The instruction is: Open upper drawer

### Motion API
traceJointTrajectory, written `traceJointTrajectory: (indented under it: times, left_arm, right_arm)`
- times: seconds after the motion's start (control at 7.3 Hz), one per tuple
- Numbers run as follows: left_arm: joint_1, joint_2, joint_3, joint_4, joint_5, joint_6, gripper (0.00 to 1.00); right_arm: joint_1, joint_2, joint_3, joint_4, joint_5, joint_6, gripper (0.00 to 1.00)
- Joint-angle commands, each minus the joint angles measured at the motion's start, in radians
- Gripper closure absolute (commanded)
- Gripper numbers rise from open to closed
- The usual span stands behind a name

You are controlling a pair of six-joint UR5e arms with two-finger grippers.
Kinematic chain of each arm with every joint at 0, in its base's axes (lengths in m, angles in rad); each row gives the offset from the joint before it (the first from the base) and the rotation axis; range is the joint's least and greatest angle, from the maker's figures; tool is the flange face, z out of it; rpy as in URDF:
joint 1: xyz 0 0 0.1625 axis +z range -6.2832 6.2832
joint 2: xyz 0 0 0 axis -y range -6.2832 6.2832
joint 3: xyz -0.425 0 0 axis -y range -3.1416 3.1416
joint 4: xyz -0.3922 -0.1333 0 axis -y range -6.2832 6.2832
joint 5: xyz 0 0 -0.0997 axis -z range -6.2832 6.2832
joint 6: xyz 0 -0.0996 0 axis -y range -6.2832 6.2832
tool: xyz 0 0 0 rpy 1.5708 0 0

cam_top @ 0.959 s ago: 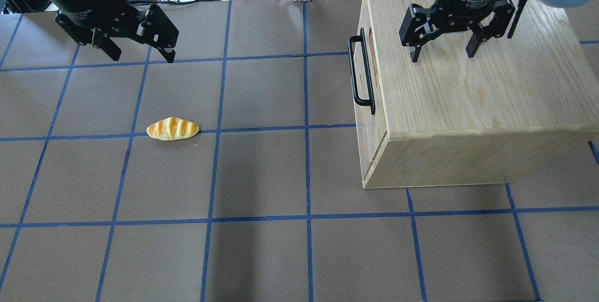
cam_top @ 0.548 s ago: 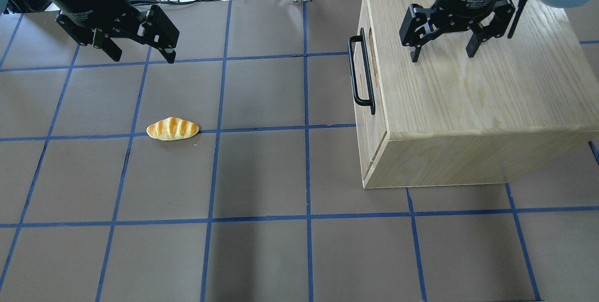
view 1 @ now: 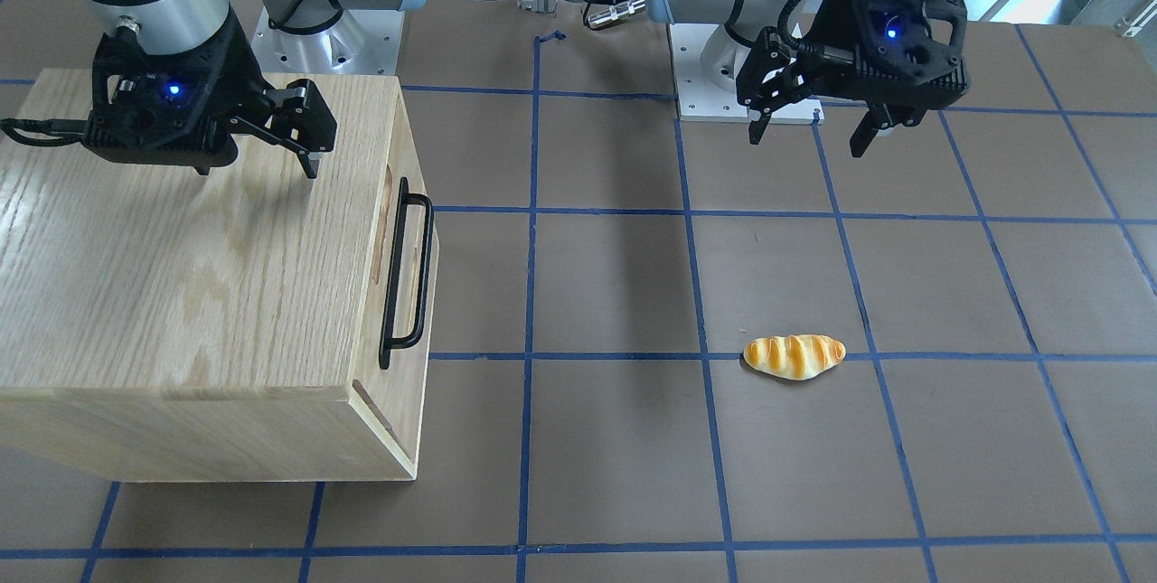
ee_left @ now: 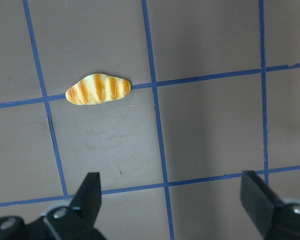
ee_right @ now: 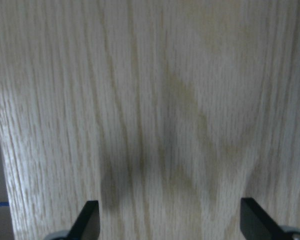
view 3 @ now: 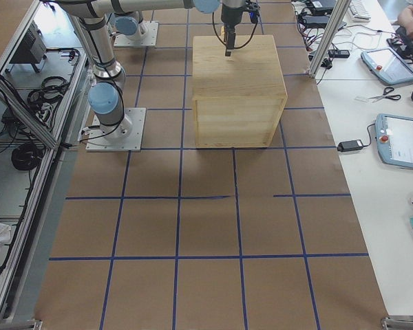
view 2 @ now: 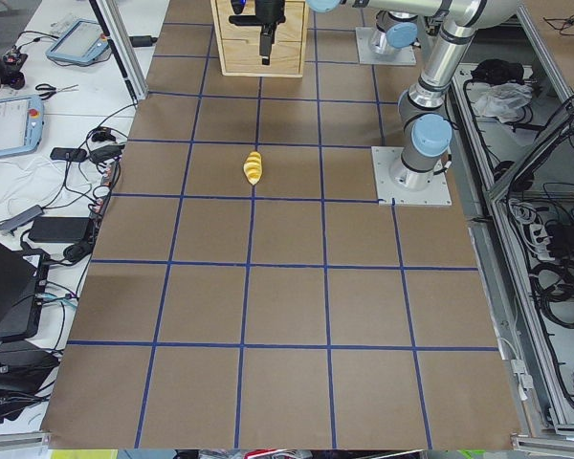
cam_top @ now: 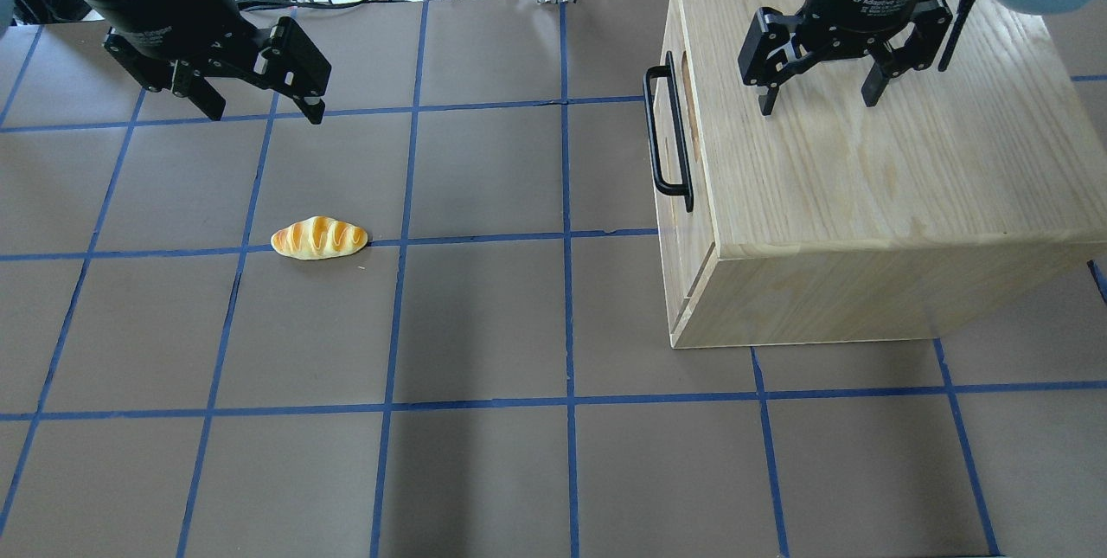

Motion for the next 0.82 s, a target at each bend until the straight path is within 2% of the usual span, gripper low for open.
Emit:
traceJointTrajectory:
  times: [0.0,0.41,0.68]
  left_arm:
    - [0.002,-0.036,0.006,0.011,-0.013,-0.107,0.00]
    - [-0.091,-0.151,0.005,0.185,-0.098,-0.283,0.00]
    - [-0.186,-0.214,0.006,0.316,-0.251,-0.446,0.00]
  right_arm:
    - [-0.001,0.000,-0.001,0.000,0.000,-0.001,0.00]
    - [0.001,0.000,-0.001,0.000,0.000,-0.001,0.00]
    - [0.001,0.000,-0.001,0.000,0.000,0.000,0.00]
